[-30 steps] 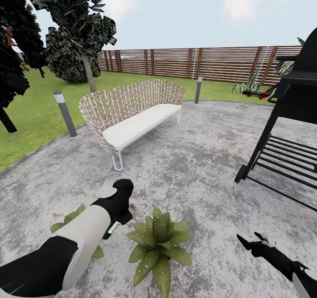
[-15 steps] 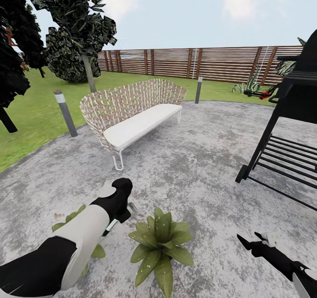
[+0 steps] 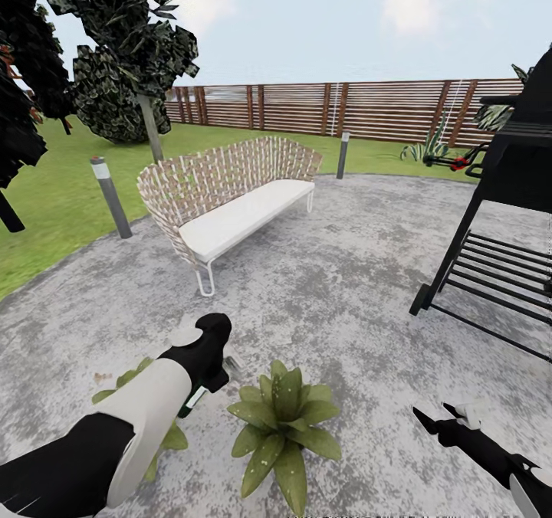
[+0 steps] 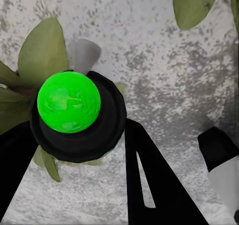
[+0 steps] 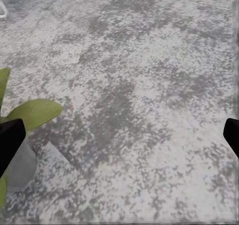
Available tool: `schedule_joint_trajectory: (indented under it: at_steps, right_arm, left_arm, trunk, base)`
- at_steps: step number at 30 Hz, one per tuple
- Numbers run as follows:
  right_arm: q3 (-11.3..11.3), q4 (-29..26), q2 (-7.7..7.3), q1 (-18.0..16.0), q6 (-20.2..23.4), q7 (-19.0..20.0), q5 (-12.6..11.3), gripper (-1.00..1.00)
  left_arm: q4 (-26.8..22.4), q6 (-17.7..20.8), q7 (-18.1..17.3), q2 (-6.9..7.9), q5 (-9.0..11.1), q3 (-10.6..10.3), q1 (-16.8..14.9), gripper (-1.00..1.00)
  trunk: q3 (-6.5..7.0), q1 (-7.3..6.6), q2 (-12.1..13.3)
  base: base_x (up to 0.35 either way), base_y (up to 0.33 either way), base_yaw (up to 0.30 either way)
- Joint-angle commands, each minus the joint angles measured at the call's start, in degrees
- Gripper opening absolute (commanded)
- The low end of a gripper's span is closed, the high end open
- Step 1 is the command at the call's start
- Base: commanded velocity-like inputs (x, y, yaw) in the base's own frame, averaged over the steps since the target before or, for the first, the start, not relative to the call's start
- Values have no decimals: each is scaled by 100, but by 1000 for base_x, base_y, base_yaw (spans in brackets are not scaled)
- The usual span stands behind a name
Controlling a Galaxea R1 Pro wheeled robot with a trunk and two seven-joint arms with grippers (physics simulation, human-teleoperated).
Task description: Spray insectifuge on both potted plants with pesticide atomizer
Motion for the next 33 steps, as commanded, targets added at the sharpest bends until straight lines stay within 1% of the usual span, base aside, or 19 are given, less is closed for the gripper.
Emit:
schedule_joint_trajectory:
  at_steps: [1, 4, 9, 13, 19, 22, 24, 30, 33]
  right_arm:
    - [-13, 9, 0, -6, 4, 41, -35, 100]
    - [-11, 9, 0, -6, 4, 41, -35, 100]
    - [-10, 9, 0, -6, 4, 41, -35, 100]
    - [-10, 9, 0, -6, 4, 41, -36, 100]
    - [-10, 9, 0, -6, 4, 41, -35, 100]
    - [-10, 9, 0, -6, 4, 41, -35, 100]
    - [-10, 9, 0, -6, 4, 41, -35, 100]
    - [-10, 9, 0, -6, 4, 41, -35, 100]
    - [-10, 9, 0, -6, 4, 41, -35, 100]
  left_arm:
    - [-10, 30, -53, 6, -54, -18, 18, -100]
    - [-16, 30, -28, 22, -92, -22, 108, -100]
    - [-87, 38, -2, 36, -119, -48, 144, -100]
    - [-97, 39, -4, 34, -122, -62, 147, -100]
    - [-31, 34, -15, 34, -80, -23, 207, -100]
    - [-81, 30, -8, 38, -86, -12, 391, -100]
    - [-94, 30, -6, 39, -87, -4, 445, -100]
    - [-109, 38, -20, 39, -87, 13, 464, -100]
    - [-219, 47, -23, 39, -72, 18, 464, -100]
  trunk:
    - [-10, -1, -2]
    - [-17, -1, -2]
    - [-19, -1, -2]
    - [-19, -1, -2]
    - [-19, -1, -2]
    - [-19, -1, -2]
    - [-19, -1, -2]
    - [-19, -1, -2]
    - [-19, -1, -2]
  base:
    - [0, 0, -208]
    - [0, 0, -103]
    - [0, 0, -15]
    - [0, 0, -1]
    - [-9, 0, 0]
    - [-216, 0, 0]
    - [-308, 0, 0]
    - [-332, -2, 1]
    - [-333, -77, 186]
